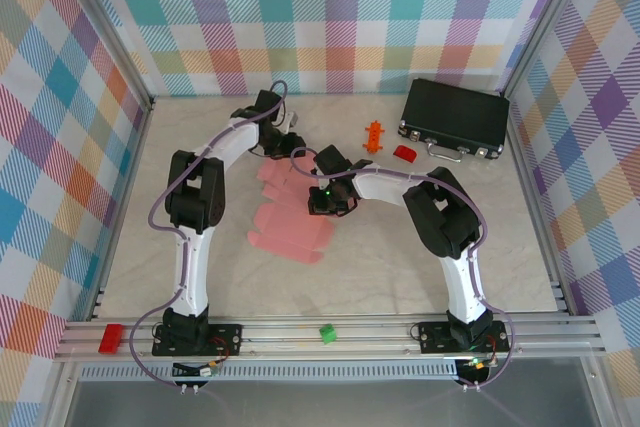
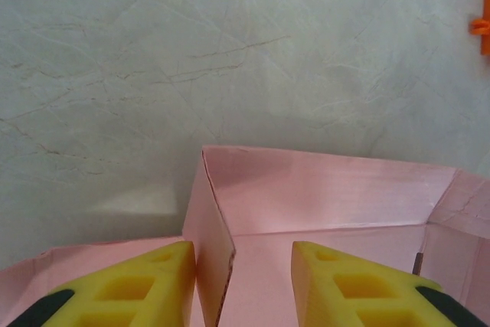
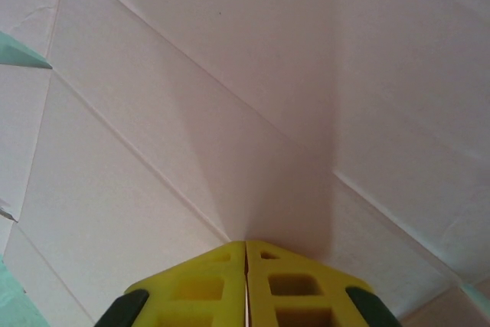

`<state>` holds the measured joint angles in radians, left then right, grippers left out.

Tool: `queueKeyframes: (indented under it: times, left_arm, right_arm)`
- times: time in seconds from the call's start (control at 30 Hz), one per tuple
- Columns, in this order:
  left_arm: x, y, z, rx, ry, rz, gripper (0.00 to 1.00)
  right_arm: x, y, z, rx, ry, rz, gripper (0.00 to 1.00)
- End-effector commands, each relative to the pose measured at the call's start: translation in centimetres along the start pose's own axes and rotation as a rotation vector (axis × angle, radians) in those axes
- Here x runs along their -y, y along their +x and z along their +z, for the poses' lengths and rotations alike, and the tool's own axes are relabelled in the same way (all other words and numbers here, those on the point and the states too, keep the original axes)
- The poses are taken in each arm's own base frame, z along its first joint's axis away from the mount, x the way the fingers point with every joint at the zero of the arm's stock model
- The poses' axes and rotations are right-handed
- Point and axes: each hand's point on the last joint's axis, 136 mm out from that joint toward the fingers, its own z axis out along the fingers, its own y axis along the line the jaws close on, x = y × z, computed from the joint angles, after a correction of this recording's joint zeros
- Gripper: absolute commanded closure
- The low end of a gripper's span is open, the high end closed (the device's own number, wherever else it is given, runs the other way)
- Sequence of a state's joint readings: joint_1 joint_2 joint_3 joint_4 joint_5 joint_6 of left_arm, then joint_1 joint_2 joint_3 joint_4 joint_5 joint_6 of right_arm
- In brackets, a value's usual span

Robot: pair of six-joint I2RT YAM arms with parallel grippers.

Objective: Fold the paper box

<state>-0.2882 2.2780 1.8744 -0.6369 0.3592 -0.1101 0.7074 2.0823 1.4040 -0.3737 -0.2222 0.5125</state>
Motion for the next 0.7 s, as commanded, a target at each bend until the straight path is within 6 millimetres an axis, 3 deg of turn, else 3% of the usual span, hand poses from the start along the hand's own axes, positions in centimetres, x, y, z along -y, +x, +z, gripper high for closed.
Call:
queueKeyframes:
  times: [0.0, 0.33, 0.57, 0.67]
  left_arm:
    - [0.7, 0.8, 0.3, -0.042, 0.027, 0.01, 0.61]
    - [0.0, 0.9, -1.3, -0.023, -0.042, 0.009, 0.6]
    - [0.4, 3.7, -3.2, -0.031, -0.025, -0.012, 0.6]
    - [1.1, 4.9, -4.6, -0.011, 0.002, -0.026, 0.55]
  right_arm:
    - [1.6, 1.6, 1.3, -0.046, 0.041, 0.02, 0.9]
    - [1.7, 1.6, -0.3, -0.038, 0.066, -0.044, 0.89]
    - [2.8, 4.6, -0.9, -0.117, 0.074, -0.158, 0.89]
    - [2.9, 5.7, -1.6, -0.145, 0.065, -0.199, 0.88]
